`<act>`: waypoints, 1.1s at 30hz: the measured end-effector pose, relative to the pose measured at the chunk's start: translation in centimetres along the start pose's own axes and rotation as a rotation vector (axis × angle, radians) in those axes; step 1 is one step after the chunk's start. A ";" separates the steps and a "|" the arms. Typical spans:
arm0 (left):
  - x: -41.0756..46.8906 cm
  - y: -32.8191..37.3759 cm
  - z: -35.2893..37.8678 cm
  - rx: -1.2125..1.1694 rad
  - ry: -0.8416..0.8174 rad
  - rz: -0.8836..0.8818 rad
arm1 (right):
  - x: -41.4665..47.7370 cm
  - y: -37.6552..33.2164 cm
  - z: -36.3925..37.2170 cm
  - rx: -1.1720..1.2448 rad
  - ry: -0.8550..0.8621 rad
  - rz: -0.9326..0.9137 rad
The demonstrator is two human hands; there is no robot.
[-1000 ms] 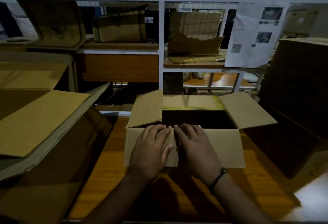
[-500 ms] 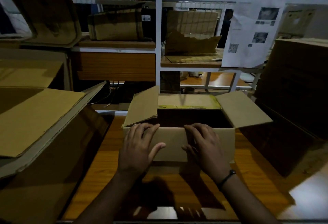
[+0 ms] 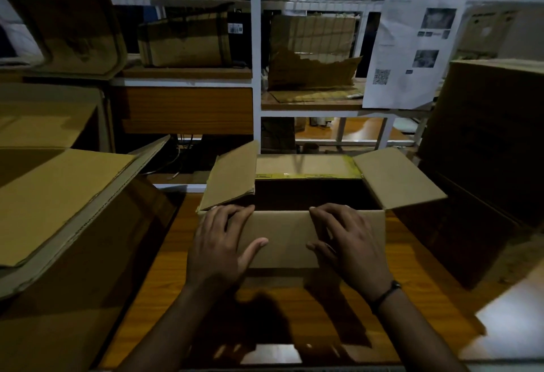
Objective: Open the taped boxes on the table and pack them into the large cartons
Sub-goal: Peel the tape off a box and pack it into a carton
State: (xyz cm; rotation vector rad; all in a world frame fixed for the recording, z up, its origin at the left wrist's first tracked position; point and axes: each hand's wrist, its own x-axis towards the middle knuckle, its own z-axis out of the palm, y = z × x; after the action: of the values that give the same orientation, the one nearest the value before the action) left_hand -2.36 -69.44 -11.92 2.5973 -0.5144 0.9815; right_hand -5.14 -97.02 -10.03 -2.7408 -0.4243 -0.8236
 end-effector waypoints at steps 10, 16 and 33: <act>-0.3 0.4 0.2 0.053 0.038 -0.135 | -0.3 1.7 -0.4 -0.033 0.032 0.194; -0.6 1.2 -0.3 0.035 0.027 -0.172 | 0.1 -0.5 -1.7 -0.126 -0.063 0.247; 2.6 1.8 -3.2 -0.028 -0.164 -0.091 | 1.5 -6.4 0.9 -0.035 -0.164 -0.062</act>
State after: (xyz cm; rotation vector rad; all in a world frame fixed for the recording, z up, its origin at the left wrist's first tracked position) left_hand -3.09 -70.28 -7.58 2.6642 -0.4419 0.7310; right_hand -5.76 -90.50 -8.94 -2.8518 -0.5349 -0.6280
